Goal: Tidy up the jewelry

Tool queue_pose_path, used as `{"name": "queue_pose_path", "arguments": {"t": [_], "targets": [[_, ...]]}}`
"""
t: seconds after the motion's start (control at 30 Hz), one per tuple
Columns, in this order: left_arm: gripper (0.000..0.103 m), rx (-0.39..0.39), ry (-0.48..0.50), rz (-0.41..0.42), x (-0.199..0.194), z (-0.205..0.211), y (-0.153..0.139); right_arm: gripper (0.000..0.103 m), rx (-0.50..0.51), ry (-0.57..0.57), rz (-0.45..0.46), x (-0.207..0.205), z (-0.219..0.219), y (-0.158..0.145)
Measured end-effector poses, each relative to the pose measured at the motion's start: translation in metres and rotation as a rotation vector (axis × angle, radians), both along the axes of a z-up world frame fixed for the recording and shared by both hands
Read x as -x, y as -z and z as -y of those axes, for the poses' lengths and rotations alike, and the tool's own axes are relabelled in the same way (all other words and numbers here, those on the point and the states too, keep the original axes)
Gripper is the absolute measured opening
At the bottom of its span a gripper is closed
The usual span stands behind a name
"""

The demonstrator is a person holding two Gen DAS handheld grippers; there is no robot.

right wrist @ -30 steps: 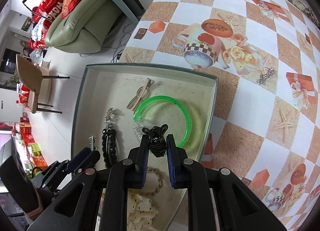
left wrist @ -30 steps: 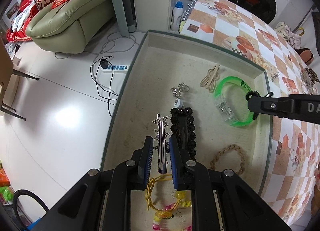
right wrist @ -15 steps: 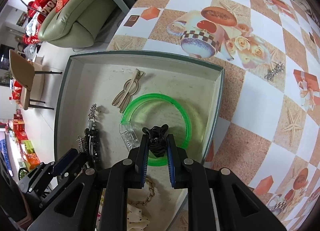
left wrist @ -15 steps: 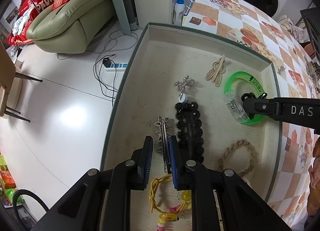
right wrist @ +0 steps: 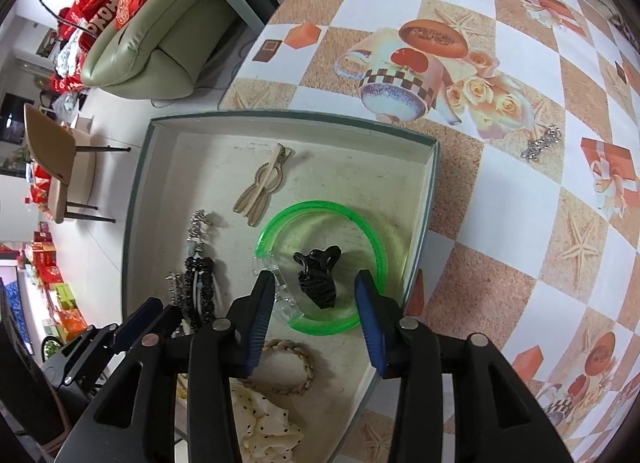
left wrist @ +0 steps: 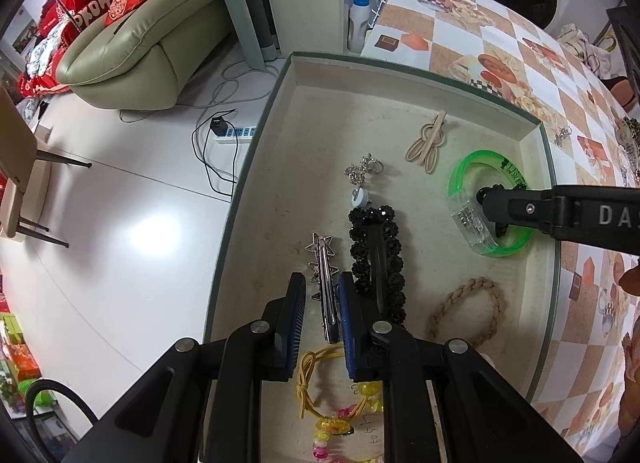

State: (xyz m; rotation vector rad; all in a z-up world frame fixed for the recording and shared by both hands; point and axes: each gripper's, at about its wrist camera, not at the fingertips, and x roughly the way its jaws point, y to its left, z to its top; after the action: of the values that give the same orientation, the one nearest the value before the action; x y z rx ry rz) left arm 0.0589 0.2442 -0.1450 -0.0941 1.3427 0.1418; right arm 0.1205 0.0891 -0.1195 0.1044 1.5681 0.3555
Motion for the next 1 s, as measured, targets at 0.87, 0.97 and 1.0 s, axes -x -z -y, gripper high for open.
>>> {"name": "queue_pose_path", "arguments": {"t": [0.87,0.97,1.0], "targets": [[0.103,-0.014,-0.002,0.041,0.036,0.009,-0.067,0.091,0.047,0.018,0.101,0.056,0.044,-0.087],[0.103,-0.022,0.003,0.040,0.044,0.011,-0.074,0.091,0.072,0.001,0.129,0.067,0.046,-0.099],[0.103,-0.023,0.005,0.041,0.047,0.012,-0.077,0.091,0.082,-0.005,0.142,0.072,0.047,-0.104]]}}
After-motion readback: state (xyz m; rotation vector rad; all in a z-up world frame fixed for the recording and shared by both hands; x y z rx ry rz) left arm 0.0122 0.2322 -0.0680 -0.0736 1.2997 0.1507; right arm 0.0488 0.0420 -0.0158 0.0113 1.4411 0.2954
